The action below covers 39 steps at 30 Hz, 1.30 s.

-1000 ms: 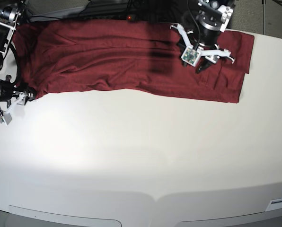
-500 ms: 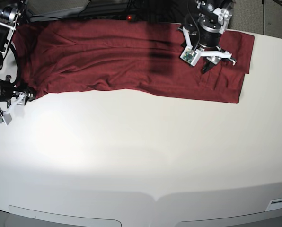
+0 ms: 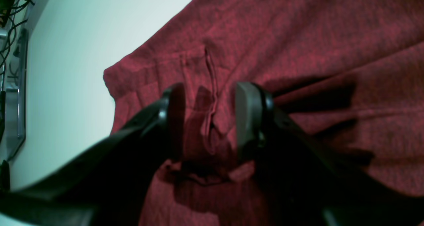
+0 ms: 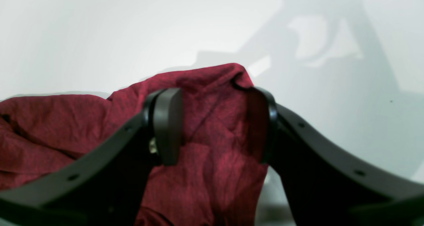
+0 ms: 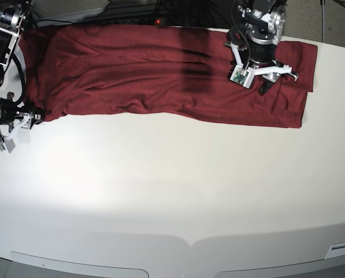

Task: Fold the T-shirt properly
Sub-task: 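Release the cuff and reposition the left gripper along the shirt's end, then move the left gripper to the shirt's end corner and grasp it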

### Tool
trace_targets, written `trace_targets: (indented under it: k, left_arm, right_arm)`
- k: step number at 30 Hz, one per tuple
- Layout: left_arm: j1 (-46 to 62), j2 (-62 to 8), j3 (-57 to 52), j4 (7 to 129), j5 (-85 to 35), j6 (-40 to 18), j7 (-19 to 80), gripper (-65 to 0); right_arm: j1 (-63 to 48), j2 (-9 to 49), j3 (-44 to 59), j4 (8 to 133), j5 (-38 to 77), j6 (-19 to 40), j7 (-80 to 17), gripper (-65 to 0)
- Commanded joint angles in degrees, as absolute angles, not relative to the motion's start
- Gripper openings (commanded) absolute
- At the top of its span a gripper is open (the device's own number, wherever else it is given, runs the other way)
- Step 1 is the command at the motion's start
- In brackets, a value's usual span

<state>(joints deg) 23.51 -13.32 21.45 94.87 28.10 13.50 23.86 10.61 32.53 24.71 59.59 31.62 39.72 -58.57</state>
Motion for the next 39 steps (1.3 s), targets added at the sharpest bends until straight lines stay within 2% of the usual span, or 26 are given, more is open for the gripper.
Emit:
trace_targets:
  k: [1, 6, 10, 18, 22, 27, 32, 39]
  left_arm:
    - [23.68, -13.54, 21.37, 95.74, 28.49, 13.98, 24.43, -40.5]
    - [23.83, -13.54, 21.37, 100.09, 21.45, 13.26, 24.38, -40.5]
    - [23.79, -13.54, 21.37, 105.25, 13.85, 6.96, 21.93, -40.5]
    - [22.7, -13.85, 16.23, 105.43, 14.04, 7.01, 22.04, -40.5]
    - [22.72, -15.86, 12.03, 105.41, 13.34, 7.03, 23.07, -40.5]
    - [23.55, -18.61, 11.66, 105.43, 7.31, 4.14, 23.97, -40.5]
    - [23.79, -20.91, 10.28, 105.41, 6.13, 4.05, 23.94, -40.5]
    - [23.99, -25.28, -2.15, 105.36, -11.2, 3.11, 24.36, -40.5]
  right_arm:
    - [11.73, 33.93, 24.95, 60.36, 32.12, 40.0, -57.93, -33.5]
    - [11.73, 33.82, 24.95, 60.36, 32.12, 40.0, -57.8, -33.5]
    - [11.73, 33.8, 24.95, 60.36, 32.12, 40.0, -57.8, -33.5]
    - [11.73, 33.8, 24.95, 60.36, 32.12, 40.0, -58.04, -33.5]
    - [11.73, 33.8, 24.95, 60.36, 32.12, 40.0, -58.02, -33.5]
    - [11.73, 33.8, 24.95, 60.36, 32.32, 40.0, -57.98, -33.5]
    - [11.7, 33.8, 24.95, 60.36, 33.41, 40.0, -58.11, -33.5]
    - [11.7, 33.8, 24.95, 60.36, 33.41, 40.0, -58.43, -33.5]
